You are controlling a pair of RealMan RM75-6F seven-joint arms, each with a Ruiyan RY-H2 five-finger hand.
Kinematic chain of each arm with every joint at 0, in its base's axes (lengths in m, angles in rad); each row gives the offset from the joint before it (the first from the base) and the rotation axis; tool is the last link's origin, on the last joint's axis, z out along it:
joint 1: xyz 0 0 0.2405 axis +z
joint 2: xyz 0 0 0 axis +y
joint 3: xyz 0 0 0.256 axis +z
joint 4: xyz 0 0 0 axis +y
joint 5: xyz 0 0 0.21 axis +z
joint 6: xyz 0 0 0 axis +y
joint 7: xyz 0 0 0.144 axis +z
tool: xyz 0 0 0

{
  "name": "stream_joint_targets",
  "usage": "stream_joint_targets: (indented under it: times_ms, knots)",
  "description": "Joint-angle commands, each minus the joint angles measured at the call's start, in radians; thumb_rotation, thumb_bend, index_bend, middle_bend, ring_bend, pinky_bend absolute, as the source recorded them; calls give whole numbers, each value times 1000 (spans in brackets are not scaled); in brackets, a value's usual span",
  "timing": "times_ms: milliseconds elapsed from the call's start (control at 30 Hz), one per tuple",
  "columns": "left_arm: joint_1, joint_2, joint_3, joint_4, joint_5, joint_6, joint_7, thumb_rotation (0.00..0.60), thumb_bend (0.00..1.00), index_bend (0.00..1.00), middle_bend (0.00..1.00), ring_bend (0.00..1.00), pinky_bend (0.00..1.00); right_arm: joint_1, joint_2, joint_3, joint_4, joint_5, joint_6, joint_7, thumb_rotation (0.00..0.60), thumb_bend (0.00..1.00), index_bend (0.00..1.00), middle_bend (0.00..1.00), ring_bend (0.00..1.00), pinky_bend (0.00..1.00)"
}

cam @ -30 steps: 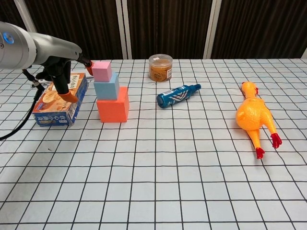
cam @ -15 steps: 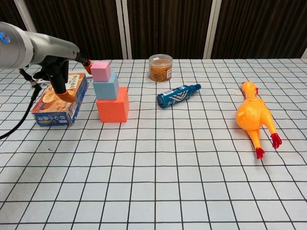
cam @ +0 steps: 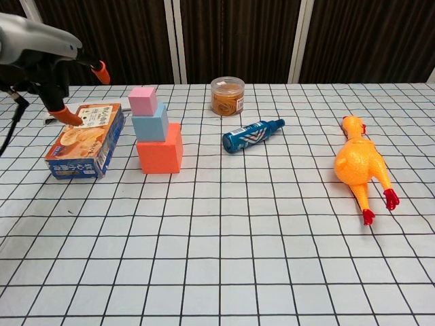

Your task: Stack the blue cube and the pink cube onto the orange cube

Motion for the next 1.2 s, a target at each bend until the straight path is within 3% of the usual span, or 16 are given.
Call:
stream_joint_targets:
  times_ms: [33, 133, 233, 300, 400, 467, 633, 767, 1200]
  knots:
    - [76, 82, 21, -81, 107, -13, -87, 600, 316, 136, 988, 744, 727, 0, 0, 0, 0, 1, 0, -1, 600, 160, 124, 74, 128, 251]
    - [156, 139, 79, -147, 247, -6, -151, 600, 312, 136, 914, 653, 648, 0, -1, 1, -1, 3, 0, -5, 600, 160, 124, 74, 128, 251]
    - [295, 161, 200, -181, 491, 68, -230, 600, 306, 136, 773, 524, 535, -2, -3, 1, -2, -1, 7, -8, 600, 160, 124, 74, 128, 251]
    - [394, 145, 295, -138, 674, 126, -274, 600, 297, 136, 678, 443, 454, -3, -5, 2, -2, -3, 11, -11, 600, 160, 124, 74, 128, 252]
    - [514, 99, 391, -27, 866, 208, -327, 600, 261, 137, 557, 328, 331, -3, -9, 2, 0, -4, 14, -15, 600, 161, 124, 74, 128, 252]
    - [567, 76, 414, 25, 926, 246, -368, 600, 260, 135, 488, 268, 262, -3, -10, 2, 0, -5, 16, -19, 600, 160, 124, 74, 128, 252]
    - [694, 9, 436, 180, 1041, 329, -492, 600, 252, 116, 353, 173, 174, -6, -18, 6, 6, -5, 27, -25, 600, 159, 124, 74, 128, 250]
    - [753, -28, 438, 280, 1074, 334, -540, 600, 225, 95, 283, 116, 108, -7, -25, 8, 16, -7, 34, -31, 600, 161, 124, 74, 128, 234]
    - [819, -8, 404, 314, 1176, 316, -547, 600, 196, 69, 236, 73, 81, -26, -39, 28, 41, -26, 104, -30, 600, 161, 124, 74, 128, 221]
